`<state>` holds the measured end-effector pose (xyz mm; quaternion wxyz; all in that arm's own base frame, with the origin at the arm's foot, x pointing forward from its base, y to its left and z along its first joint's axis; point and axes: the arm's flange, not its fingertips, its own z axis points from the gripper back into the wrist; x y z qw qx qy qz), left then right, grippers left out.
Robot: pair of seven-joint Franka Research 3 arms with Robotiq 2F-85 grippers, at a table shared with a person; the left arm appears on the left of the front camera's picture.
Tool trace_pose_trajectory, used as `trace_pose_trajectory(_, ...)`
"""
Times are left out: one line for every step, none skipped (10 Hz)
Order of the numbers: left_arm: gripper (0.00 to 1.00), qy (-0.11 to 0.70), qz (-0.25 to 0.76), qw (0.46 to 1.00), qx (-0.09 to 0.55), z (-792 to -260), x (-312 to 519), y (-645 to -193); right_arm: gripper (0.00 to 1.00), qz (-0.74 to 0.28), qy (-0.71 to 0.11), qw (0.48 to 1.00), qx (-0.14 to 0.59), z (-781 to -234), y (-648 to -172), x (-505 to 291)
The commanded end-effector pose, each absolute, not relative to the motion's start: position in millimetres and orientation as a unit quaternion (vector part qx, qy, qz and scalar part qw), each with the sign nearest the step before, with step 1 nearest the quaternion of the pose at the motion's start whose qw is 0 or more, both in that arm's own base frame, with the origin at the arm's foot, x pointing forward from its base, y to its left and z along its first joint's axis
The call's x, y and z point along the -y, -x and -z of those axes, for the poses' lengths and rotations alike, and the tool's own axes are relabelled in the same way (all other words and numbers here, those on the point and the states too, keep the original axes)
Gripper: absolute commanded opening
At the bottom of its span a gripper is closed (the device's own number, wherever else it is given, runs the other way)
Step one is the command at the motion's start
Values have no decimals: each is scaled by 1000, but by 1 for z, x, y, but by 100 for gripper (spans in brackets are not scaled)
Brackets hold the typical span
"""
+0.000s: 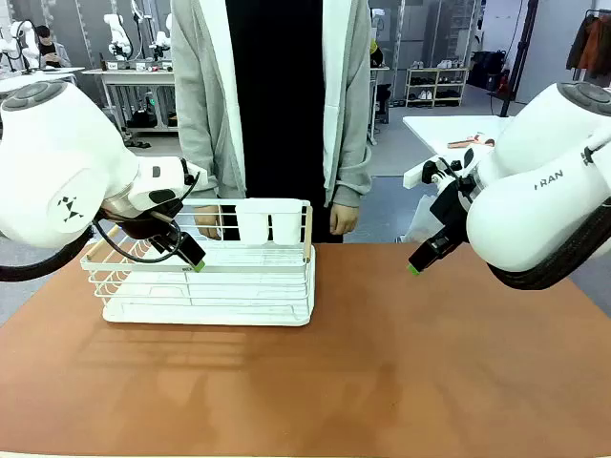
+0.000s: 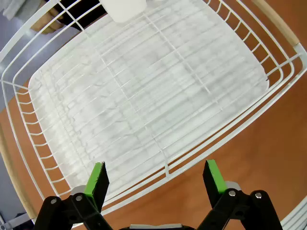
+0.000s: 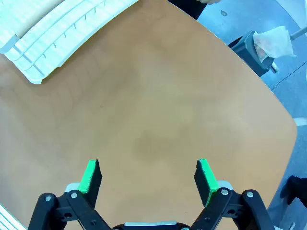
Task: Clean the table.
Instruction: Pick up the Lint Roller when the human hands it over.
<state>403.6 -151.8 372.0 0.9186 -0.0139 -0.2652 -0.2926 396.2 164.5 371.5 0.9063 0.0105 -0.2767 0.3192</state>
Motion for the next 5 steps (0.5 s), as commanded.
trace_pose_trajectory(100, 14, 293, 919, 265, -372, 152, -404, 100, -319, -11, 906, 277, -372, -396, -165)
trace_pose_trajectory(100, 14, 293, 919, 265, -372, 152, -404, 100, -319, -11, 906, 277, -372, -396, -165)
trace_pose_trajectory(100, 14, 293, 919, 265, -372, 152, -404, 100, -319, -11, 906, 277, -372, -396, -165)
trace_pose_trajectory(100, 14, 293, 919, 265, -372, 152, -404, 100, -319, -11, 906, 277, -372, -396, -165)
trace_pose_trajectory(100, 14, 293, 919, 265, -372, 152, -404, 100, -319, -11, 906, 277, -372, -396, -165)
